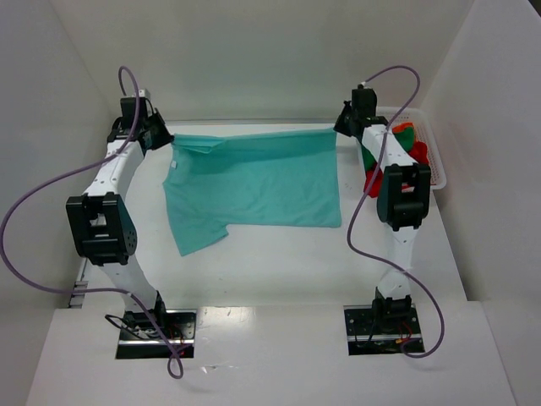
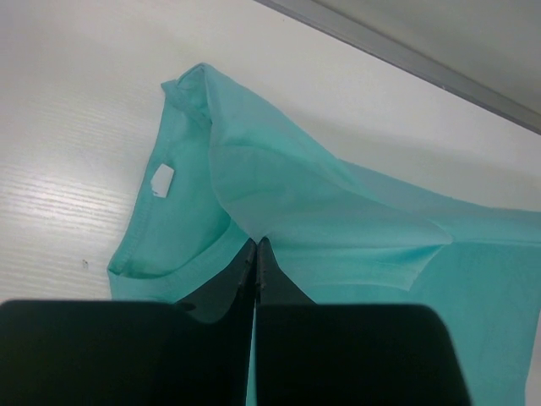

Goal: Fold and stack the t-shirts

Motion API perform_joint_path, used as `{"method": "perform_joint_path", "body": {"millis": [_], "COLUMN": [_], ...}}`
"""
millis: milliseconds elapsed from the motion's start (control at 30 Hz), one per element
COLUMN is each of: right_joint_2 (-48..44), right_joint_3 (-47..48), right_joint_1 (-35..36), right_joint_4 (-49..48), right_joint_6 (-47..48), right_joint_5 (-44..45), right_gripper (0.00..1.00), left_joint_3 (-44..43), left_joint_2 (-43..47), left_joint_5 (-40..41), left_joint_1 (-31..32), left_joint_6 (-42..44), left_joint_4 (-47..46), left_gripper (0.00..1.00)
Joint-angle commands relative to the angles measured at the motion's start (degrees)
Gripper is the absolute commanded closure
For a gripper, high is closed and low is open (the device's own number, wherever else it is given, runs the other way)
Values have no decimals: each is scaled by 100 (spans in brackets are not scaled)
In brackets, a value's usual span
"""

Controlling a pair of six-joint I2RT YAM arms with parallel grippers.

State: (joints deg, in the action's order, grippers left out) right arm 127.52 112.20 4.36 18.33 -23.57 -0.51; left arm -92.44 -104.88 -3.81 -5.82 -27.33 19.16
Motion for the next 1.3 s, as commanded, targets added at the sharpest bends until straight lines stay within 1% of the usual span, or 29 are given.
{"method": "perform_joint_path", "body": {"millis": [0, 167, 333, 400, 533, 633, 1033, 1267], "right_joint_2": [-676, -983, -1308, -1414, -1765, -1950, -2074, -2074], "right_joint_3": [-453, -1147, -1683, -1876, -2605, -2922, -3731, -3899], "right_joint_1": [-76, -76, -76, -76, -76, -76, -23, -23], "right_joint_4": [-452, -610, -664, -716, -892, -892, -1182, -1288], "right_joint_6": [-104, -279, -394, -463, -534, -587, -754, -807], "right_joint_5": [113, -124, -124, -124, -124, -124, -344, -344], "right_gripper": [100, 100, 100, 100, 100, 100, 100, 100], "left_joint_3": [244, 700, 1113, 1193, 1325, 1387, 1668, 1835], "left_joint_2": [328, 486, 539, 539, 486, 433, 486, 538], "left_joint_5": [-32, -32, -32, -32, 21, 21, -199, -199], "left_joint_1": [-68, -68, -68, -121, -173, -173, -173, -226], "left_joint_6": [0, -53, -158, -158, -158, -158, -158, -106], "left_joint_4": [-167, -219, -430, -491, -553, -553, -553, -440], "left_gripper": [100, 100, 100, 100, 100, 100, 100, 100]}}
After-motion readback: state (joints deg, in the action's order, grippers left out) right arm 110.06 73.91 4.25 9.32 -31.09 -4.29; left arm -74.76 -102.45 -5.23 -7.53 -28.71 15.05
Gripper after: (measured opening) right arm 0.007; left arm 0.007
